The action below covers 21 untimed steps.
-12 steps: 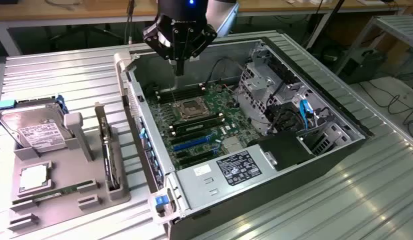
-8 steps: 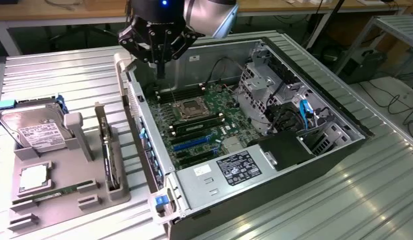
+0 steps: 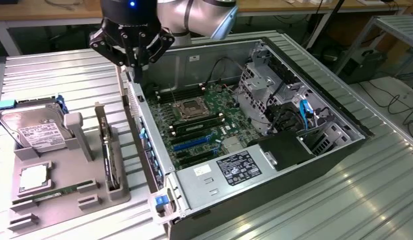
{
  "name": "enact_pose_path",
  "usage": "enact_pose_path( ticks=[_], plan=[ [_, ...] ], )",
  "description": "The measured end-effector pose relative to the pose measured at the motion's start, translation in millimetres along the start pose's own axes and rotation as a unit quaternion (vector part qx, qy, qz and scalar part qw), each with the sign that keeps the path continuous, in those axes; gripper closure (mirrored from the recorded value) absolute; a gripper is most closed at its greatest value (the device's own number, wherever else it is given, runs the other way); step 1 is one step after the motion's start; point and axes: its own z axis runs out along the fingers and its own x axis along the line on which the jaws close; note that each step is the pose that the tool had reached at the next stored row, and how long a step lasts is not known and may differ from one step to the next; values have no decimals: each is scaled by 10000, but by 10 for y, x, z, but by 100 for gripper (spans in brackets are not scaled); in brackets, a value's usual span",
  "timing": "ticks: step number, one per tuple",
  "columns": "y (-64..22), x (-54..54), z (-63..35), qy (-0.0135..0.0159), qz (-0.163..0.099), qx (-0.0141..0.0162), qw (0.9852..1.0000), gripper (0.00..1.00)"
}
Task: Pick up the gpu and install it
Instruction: 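Reach for the gpu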
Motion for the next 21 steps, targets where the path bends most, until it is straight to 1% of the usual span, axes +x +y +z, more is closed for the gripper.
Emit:
enact_pose_path(
  ticks=[1,3,9,14,17,21],
  plan=[
    [-4,59,-1,0,1,0,10000,89],
    [-16,217,-5,0,0,0,10000,89],
    [-32,421,-9,0,0,0,10000,89],
    [-56,669,-8,1,-11,0,10000,89],
    [-83,753,-4,1,-22,-1,10000,89],
    [-156,808,4,2,-37,-1,10000,89]
  ],
)
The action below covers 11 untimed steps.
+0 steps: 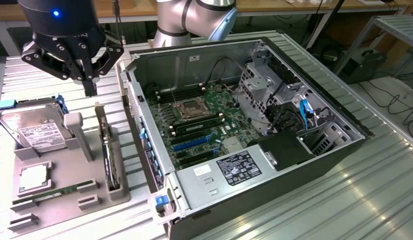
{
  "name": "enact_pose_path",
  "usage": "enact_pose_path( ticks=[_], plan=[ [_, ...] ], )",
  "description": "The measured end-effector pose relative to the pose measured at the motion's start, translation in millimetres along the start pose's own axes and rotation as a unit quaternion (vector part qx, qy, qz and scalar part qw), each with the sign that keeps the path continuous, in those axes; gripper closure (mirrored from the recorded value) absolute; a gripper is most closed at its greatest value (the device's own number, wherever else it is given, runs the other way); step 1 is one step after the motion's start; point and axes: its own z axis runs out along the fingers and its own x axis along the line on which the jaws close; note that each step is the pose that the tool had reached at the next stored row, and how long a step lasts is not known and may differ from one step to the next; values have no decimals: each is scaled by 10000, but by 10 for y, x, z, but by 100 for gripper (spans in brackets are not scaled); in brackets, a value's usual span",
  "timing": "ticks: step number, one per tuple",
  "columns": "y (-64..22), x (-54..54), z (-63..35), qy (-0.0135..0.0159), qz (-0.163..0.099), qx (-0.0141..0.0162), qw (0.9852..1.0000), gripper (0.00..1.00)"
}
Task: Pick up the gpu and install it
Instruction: 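Reach for the gpu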
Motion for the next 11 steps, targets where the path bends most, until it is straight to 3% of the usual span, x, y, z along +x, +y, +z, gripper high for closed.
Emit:
enact_pose_path(
  ticks=[4,11],
  plan=[
    [-41,81,10,0,-21,-1,10000,89],
    [-41,82,9,1,-20,0,10000,89]
  ],
)
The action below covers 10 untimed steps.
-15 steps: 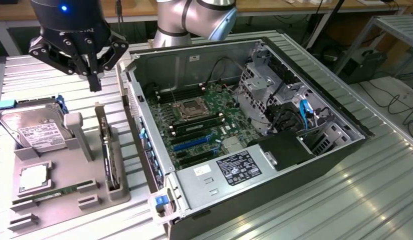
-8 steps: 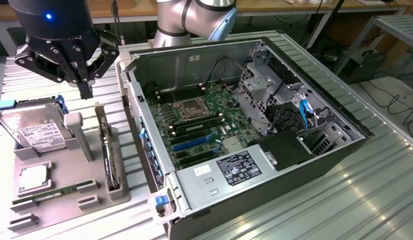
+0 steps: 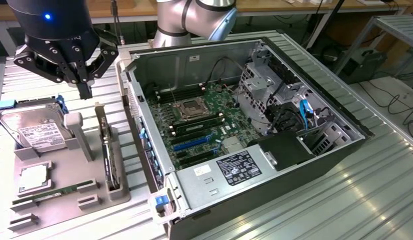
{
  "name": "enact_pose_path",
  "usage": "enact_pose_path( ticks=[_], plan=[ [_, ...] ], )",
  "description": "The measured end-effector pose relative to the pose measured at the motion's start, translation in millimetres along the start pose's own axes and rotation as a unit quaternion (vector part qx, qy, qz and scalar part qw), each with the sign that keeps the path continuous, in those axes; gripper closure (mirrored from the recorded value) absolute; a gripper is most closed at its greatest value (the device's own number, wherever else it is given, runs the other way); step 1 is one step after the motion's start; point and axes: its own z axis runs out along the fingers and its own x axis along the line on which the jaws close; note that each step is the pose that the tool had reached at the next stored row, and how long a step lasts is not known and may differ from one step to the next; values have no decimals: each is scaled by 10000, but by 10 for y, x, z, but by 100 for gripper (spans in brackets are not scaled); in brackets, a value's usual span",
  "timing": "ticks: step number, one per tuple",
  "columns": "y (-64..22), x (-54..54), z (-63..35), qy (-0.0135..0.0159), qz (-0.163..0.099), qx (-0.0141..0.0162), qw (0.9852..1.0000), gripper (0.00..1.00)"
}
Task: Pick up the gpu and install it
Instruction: 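Pick up the gpu and move the gpu toward the slot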
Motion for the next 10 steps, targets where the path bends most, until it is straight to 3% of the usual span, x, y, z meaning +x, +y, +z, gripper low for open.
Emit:
enact_pose_path(
  ticks=[8,10],
  plan=[
    [0,0,0,0,0,1,10000,89],
    [-4,0,0,-1,-1,23,10000,89]
  ],
)
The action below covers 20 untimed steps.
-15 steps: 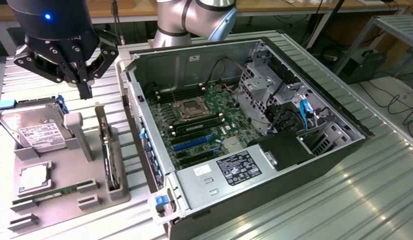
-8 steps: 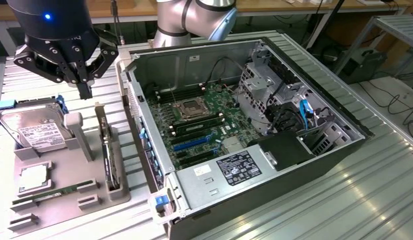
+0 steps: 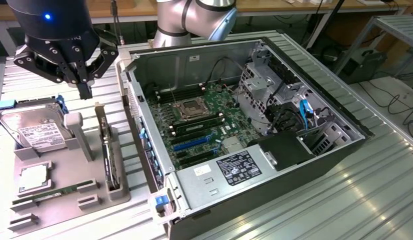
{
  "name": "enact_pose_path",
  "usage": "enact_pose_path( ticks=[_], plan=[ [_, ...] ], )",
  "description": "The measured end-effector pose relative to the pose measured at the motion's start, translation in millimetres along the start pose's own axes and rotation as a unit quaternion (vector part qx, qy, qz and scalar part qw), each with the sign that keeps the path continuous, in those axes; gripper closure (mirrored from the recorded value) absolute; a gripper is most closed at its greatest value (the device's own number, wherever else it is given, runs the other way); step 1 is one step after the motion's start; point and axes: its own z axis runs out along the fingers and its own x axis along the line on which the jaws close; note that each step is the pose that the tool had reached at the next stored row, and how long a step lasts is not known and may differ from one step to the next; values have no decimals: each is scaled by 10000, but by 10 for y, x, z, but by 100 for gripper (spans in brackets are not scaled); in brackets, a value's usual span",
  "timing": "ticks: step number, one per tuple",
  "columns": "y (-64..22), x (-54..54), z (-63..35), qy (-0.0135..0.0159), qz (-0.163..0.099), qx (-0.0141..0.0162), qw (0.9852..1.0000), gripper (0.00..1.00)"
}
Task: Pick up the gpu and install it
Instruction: 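Pick up the gpu and move the gpu toward the slot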
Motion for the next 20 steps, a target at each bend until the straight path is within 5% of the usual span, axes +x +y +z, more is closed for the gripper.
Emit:
enact_pose_path(
  ticks=[3,6,8,20],
  plan=[
    [-5,0,0,-1,0,28,10000,76],
    [-41,-3,4,-7,-3,100,9999,52],
    [-48,-3,5,-8,-3,116,9999,40],
    [-56,45,115,-12,-9,117,9999,40]
  ],
)
